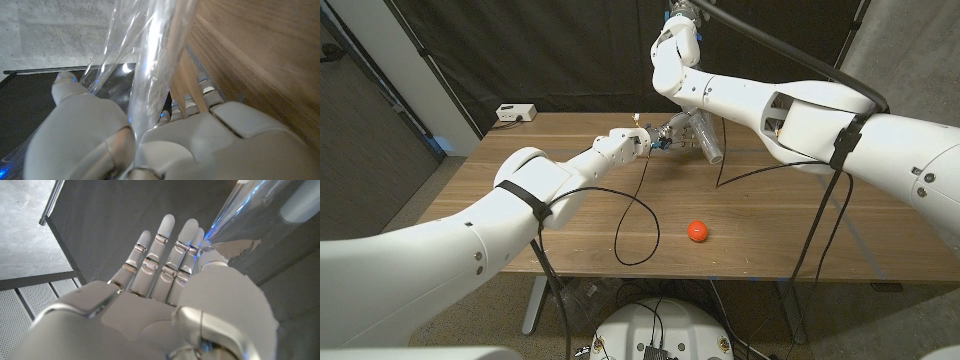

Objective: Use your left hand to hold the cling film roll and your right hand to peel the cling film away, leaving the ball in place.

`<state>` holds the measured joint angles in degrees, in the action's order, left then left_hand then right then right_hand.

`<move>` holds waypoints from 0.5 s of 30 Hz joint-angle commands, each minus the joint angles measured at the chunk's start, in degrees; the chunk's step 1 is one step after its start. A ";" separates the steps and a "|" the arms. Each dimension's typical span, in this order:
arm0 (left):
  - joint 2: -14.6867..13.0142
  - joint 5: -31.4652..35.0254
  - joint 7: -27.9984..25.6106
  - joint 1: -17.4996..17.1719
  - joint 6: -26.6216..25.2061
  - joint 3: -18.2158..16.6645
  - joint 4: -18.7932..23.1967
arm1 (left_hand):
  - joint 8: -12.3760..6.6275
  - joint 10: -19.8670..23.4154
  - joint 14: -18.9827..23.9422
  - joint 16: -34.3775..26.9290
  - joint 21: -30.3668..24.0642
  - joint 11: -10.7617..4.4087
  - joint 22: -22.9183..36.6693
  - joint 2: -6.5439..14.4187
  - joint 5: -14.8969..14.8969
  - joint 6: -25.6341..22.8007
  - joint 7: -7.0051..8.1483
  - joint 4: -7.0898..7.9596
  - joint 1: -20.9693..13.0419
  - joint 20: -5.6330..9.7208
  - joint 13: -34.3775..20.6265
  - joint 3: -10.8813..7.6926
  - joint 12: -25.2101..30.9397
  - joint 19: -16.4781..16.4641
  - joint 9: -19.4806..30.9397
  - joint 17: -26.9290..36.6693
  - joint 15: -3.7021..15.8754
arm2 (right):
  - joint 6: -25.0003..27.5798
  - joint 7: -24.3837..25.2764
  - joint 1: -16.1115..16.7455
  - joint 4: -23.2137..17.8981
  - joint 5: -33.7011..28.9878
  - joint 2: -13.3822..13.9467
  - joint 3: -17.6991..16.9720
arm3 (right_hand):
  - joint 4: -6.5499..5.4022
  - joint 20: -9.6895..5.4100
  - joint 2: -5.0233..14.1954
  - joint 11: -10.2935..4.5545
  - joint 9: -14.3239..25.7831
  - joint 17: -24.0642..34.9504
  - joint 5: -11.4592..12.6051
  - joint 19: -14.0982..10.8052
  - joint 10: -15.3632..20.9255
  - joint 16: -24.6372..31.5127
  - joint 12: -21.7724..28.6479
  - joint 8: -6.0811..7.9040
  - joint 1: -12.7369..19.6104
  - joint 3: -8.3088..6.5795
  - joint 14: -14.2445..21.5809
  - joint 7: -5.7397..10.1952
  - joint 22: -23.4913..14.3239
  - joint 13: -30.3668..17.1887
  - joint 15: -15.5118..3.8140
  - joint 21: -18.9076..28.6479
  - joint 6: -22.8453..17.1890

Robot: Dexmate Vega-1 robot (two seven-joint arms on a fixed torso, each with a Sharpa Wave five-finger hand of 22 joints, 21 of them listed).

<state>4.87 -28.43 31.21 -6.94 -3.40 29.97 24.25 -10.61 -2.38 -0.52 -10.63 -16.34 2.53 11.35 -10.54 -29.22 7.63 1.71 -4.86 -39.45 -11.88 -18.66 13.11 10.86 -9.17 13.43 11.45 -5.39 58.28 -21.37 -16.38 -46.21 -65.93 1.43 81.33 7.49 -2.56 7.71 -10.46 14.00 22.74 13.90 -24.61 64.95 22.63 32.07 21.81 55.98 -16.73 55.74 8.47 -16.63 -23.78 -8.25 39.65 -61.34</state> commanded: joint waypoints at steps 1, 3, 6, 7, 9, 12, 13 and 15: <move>-0.59 1.00 5.45 -0.51 1.12 -1.72 0.01 | 0.04 -0.92 -0.41 -0.35 0.22 0.69 0.20 -0.03 0.48 2.02 0.00 0.23 1.08 -0.12 0.15 1.89 0.43 0.27 -0.09 -0.04 -0.63 | 1.48 4.25 -2.67 9.41 5.22 -5.34 3.10 | 0.04 -5.72 0.29 -0.35 0.14 0.37 0.24 0.32 0.44 -0.05 0.39 0.29 0.56 0.27 0.63 0.67 -0.31 -0.32 -5.37 0.37 -1.18; -0.83 1.00 6.80 -0.59 1.49 -1.70 0.01 | 0.25 -1.34 -0.56 -0.36 0.38 1.07 0.20 0.00 0.77 3.32 -0.10 0.33 1.61 -0.10 0.35 2.93 0.45 0.40 -0.21 -0.06 -0.77 | 1.16 5.99 -3.21 12.80 6.58 -7.15 3.52 | 0.01 -5.74 0.31 -0.36 0.15 0.42 0.26 0.43 0.47 -0.07 0.42 0.30 0.58 0.33 0.68 0.62 -0.31 -0.41 -5.39 0.40 -1.23; -1.04 0.91 8.05 -0.66 1.79 -1.67 0.01 | 0.61 -2.12 -0.85 -0.36 0.70 1.25 0.20 0.10 1.21 6.03 -0.35 0.41 2.27 -0.09 0.67 4.47 0.44 0.77 -0.42 -0.09 -1.04 | 0.82 8.00 -3.82 16.83 8.65 -9.24 4.33 | -0.02 -5.73 0.31 -0.26 0.12 0.52 0.30 0.53 0.52 -0.09 0.40 0.25 0.65 0.47 0.79 0.60 -0.31 -0.47 -5.37 0.52 -1.27; -1.11 0.99 8.27 -0.65 1.88 -1.54 0.01 | 0.65 -2.16 -0.92 -0.35 0.74 1.24 0.20 0.12 1.26 6.39 -0.40 0.42 2.34 -0.09 0.71 4.65 0.47 0.81 -0.45 -0.10 -1.04 | 0.49 8.95 -4.01 18.87 9.36 -10.24 4.68 | -0.02 -5.65 0.32 -0.31 0.12 0.57 0.32 0.59 0.59 -0.11 0.44 0.24 0.69 0.53 0.83 0.59 -0.31 -0.57 -5.39 0.58 -1.30; -1.21 0.98 8.74 -0.64 2.01 -1.37 0.01 | 0.80 -2.38 -1.15 -0.33 0.90 1.29 0.20 0.20 1.47 7.96 -0.11 0.43 2.59 -0.09 0.88 5.30 0.53 1.00 -0.57 -0.11 -1.01 | 0.11 10.09 -4.39 21.17 10.78 -11.36 5.27 | -0.04 -5.65 0.30 -0.31 0.17 0.62 0.34 0.70 0.60 -0.17 0.36 0.25 0.72 0.62 0.82 0.69 -0.31 -0.51 -5.37 0.64 -1.32; -1.17 0.71 9.07 -0.69 2.05 -1.54 0.01 | 0.50 -2.47 -1.01 -0.43 1.01 0.51 0.21 0.30 1.60 8.03 0.03 0.44 2.74 -0.11 1.00 5.70 0.61 1.13 -0.65 -0.12 -0.58 | -0.24 11.68 -4.83 23.54 12.84 -12.55 6.03 | -0.07 -5.55 0.31 -0.37 0.19 0.69 0.37 0.82 0.55 -0.23 0.35 0.23 0.77 0.73 0.84 0.68 -0.30 -0.63 -5.38 0.73 -1.34; -1.19 0.78 9.12 -0.65 2.12 -1.46 0.01 | 0.39 -2.45 -0.86 -0.51 1.04 0.17 0.22 0.36 1.64 8.06 0.08 0.45 2.80 -0.11 1.06 5.84 0.66 1.15 -0.69 -0.12 -0.36 | -0.07 12.18 -4.90 23.94 13.35 -12.75 6.36 | -0.07 -5.50 0.33 -0.38 0.16 0.74 0.39 0.86 0.55 -0.25 0.32 0.21 0.82 0.78 0.86 0.66 -0.30 -0.65 -5.39 0.79 -1.39; -1.26 0.91 9.29 -0.54 2.23 -1.24 0.01 | 0.29 -2.38 -0.66 -0.60 1.07 -0.05 0.23 0.43 1.67 8.11 0.11 0.46 2.87 -0.12 1.12 5.98 0.73 1.16 -0.73 -0.12 -0.09 | 0.38 12.88 -5.03 24.70 14.18 -13.16 7.17 | -0.07 -5.48 0.30 -0.39 0.18 0.77 0.40 1.03 0.50 -0.30 0.28 0.22 0.85 0.83 0.84 0.69 -0.30 -0.67 -5.38 0.79 -1.42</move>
<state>4.02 -27.67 37.66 -7.47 -1.92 28.67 24.26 -9.92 -4.64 -1.48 -10.63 -15.45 3.16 11.34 -9.77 -27.71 9.53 1.62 -4.35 -36.60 -11.87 -17.53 18.49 11.27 -8.56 12.77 11.18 -5.92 58.79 -13.86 -19.63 -31.22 -57.73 -6.63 85.20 7.51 -2.47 7.71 -10.68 13.96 23.27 13.89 -23.87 65.18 22.63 32.07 21.63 56.28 -16.25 56.15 8.39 -16.63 -24.33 -8.49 40.11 -61.43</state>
